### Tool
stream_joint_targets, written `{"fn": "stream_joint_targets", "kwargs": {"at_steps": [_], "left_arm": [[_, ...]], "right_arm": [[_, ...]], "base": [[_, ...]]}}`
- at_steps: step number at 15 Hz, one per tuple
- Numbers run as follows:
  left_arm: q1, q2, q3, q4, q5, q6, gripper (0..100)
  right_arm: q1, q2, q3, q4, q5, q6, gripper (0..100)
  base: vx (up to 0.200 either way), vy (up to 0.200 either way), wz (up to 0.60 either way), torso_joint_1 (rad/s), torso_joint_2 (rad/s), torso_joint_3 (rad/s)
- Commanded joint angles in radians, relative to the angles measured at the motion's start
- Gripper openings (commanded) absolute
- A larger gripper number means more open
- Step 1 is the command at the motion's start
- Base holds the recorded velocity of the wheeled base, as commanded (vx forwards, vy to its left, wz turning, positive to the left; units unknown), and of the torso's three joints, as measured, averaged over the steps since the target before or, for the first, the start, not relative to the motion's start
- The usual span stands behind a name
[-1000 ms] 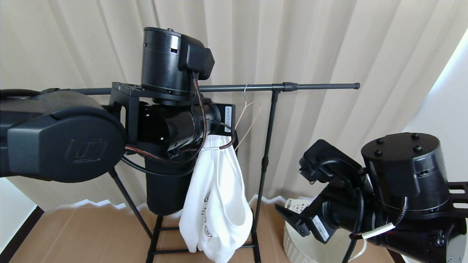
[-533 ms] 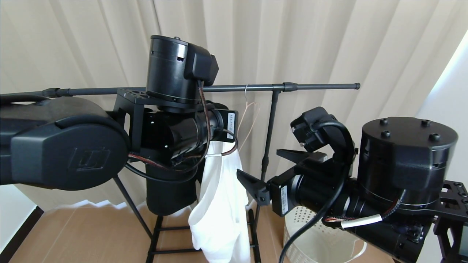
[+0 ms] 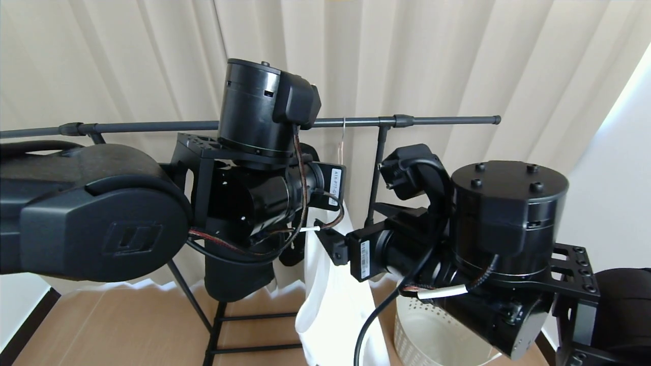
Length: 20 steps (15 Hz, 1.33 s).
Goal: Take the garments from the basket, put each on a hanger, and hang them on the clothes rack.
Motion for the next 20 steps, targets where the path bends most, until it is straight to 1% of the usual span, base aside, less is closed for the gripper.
{"fn": "stream_joint_targets", "kwargs": {"at_steps": [1,3,4,5,6,8,12,13,18,20], "left_arm": [[-0.001,-0.001,-0.001,-0.001,0.001,0.000,0],[0.000,-0.016,0.008,-0.001,0.001,0.000,0],[0.000,-0.027,0.019,-0.001,0.001,0.000,0],[0.000,-0.027,0.020,-0.001,0.001,0.000,0],[0.002,-0.046,0.036,-0.001,0.001,0.001,0],[0.002,-0.061,0.043,-0.001,0.001,0.001,0],[0.002,-0.073,0.056,-0.001,0.001,0.001,0],[0.002,-0.089,0.074,-0.001,-0.001,0.001,0],[0.007,-0.107,0.088,-0.001,-0.001,0.001,0],[0.005,-0.105,0.097,-0.001,-0.001,0.001,0]], "right_arm": [[-0.041,0.057,-0.013,0.003,-0.039,-0.009,100],[-0.087,0.051,0.015,0.003,-0.048,-0.088,100],[-0.097,0.042,0.036,0.001,-0.048,-0.115,100],[-0.099,0.040,0.038,0.001,-0.046,-0.120,100],[-0.113,0.025,0.072,0.003,-0.046,-0.161,100],[-0.127,0.022,0.105,0.001,-0.045,-0.206,100],[-0.137,0.023,0.121,0.003,-0.045,-0.223,100],[-0.159,0.032,0.125,0.003,-0.043,-0.238,100],[-0.189,0.035,0.134,0.011,-0.037,-0.258,100],[-0.188,0.046,0.138,0.000,-0.032,-0.250,100]], "base": [[0.000,0.000,0.00,0.000,0.00,0.000],[0.000,0.000,0.00,0.000,0.00,0.000],[0.000,0.000,0.00,0.000,0.00,0.000],[0.000,0.000,0.00,0.000,0.00,0.000],[0.000,0.000,0.00,0.000,0.00,0.000],[0.000,0.000,0.00,0.000,0.00,0.000],[0.000,0.000,0.00,0.000,0.00,0.000],[0.000,0.000,0.00,0.000,0.00,0.000],[0.000,0.000,0.00,0.000,0.00,0.000],[0.000,0.000,0.00,0.000,0.00,0.000]]}}
